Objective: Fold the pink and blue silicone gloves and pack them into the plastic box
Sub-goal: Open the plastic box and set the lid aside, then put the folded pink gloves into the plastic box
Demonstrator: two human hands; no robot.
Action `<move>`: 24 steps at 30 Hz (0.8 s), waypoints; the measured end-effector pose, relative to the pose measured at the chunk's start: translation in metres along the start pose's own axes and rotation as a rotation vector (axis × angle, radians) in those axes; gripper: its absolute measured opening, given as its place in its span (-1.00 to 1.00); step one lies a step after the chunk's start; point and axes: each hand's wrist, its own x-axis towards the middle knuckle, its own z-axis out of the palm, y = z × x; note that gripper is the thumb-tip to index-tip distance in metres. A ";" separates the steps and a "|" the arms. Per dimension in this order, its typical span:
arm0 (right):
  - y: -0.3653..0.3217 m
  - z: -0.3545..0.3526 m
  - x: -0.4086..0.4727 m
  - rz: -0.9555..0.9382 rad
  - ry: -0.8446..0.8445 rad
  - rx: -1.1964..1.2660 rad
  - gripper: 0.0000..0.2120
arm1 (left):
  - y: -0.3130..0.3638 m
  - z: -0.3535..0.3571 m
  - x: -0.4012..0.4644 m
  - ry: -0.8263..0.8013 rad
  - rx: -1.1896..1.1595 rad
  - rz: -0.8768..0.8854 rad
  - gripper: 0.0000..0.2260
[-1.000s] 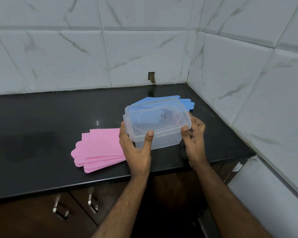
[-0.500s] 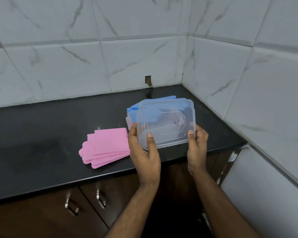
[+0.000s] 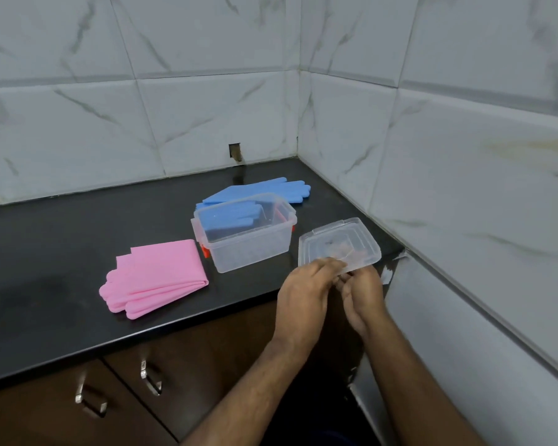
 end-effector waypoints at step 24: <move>-0.003 -0.033 0.007 -0.072 0.120 -0.449 -0.76 | -0.050 0.059 0.063 -0.338 -0.015 -0.260 -0.40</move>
